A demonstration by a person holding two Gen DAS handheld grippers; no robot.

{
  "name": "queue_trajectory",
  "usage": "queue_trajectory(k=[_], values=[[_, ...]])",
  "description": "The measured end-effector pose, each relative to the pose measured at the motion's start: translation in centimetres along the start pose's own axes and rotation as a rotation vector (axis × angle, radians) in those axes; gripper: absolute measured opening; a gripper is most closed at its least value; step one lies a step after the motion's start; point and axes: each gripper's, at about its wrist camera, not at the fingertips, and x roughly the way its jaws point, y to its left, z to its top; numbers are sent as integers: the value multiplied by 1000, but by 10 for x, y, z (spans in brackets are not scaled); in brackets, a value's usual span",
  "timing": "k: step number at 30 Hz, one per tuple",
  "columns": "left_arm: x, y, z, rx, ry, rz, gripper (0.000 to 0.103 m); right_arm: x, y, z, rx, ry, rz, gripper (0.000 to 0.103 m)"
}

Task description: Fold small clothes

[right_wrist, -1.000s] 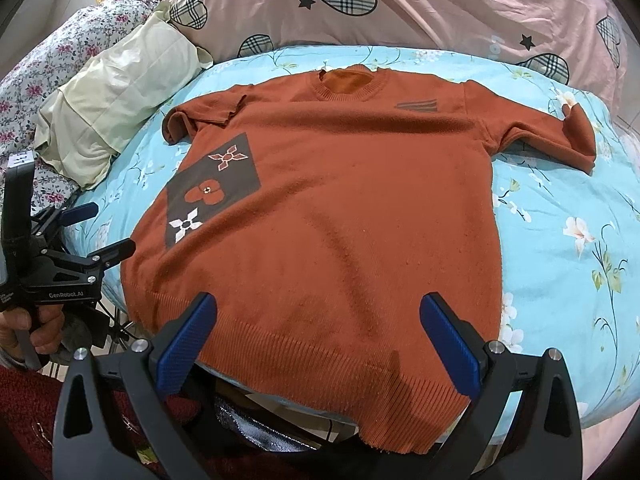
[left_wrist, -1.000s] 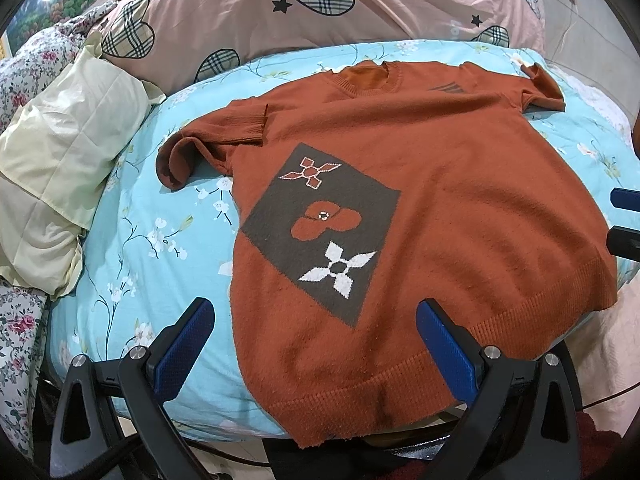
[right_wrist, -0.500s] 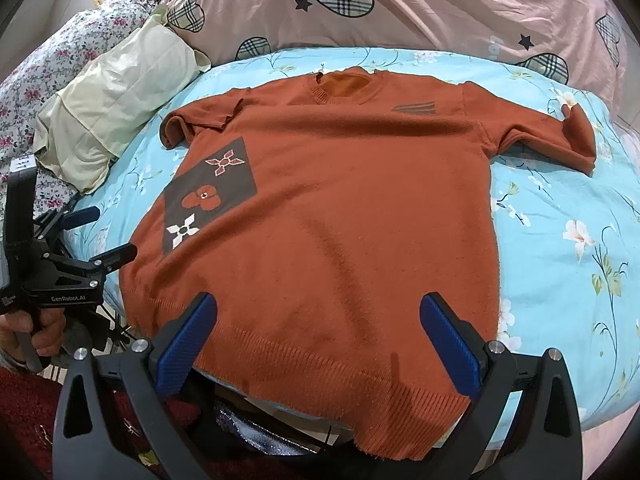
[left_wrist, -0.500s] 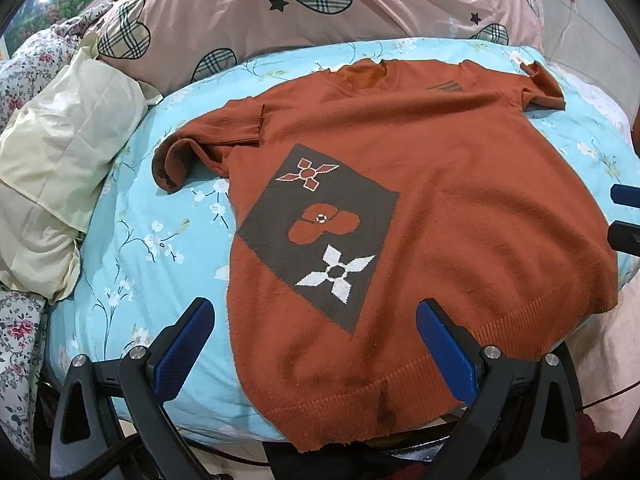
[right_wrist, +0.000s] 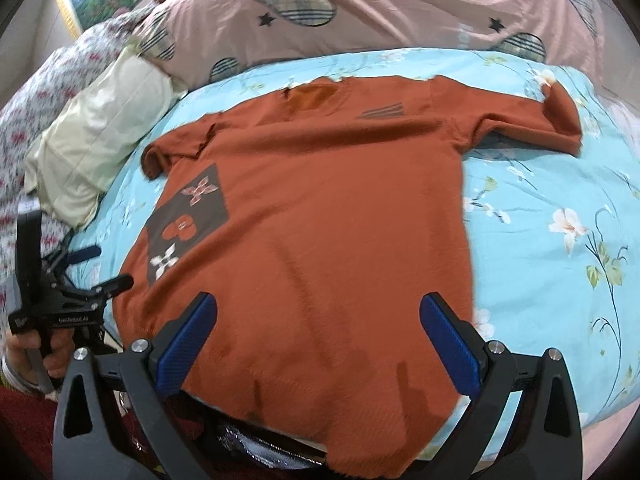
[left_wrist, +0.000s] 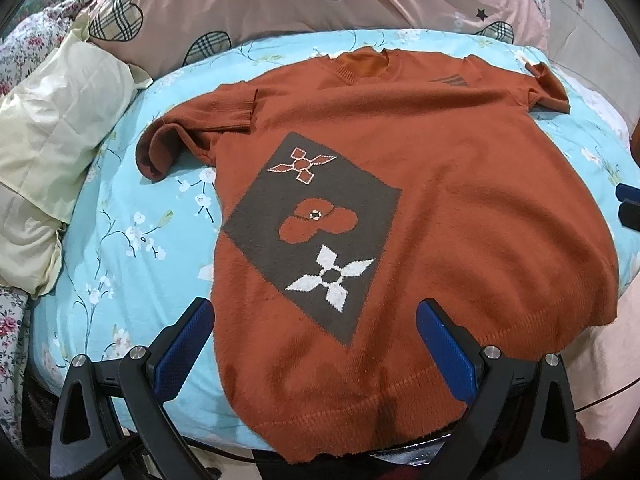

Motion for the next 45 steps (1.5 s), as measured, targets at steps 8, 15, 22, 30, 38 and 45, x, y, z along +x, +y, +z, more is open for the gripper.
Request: queue_trajectory(k=[8, 15, 22, 30, 38, 45], values=[[13, -4, 15, -12, 10, -24, 101, -5, -67, 20, 164, -68, 4, 101], [25, -16, 27, -5, 37, -56, 101, -16, -143, 44, 320, -169, -26, 101], [40, -27, 33, 16, 64, -58, 101, -11, -244, 85, 490, -280, 18, 77], [61, -33, 43, 13, 98, -56, 101, 28, -380, 148, 769, -375, 9, 55], [89, -38, 54, 23, 160, -43, 101, 96, -417, 198, 722, -212, -2, 55], [100, -43, 65, 26, 158, -69, 101, 83, -366, 217, 566, -250, -134, 13]])
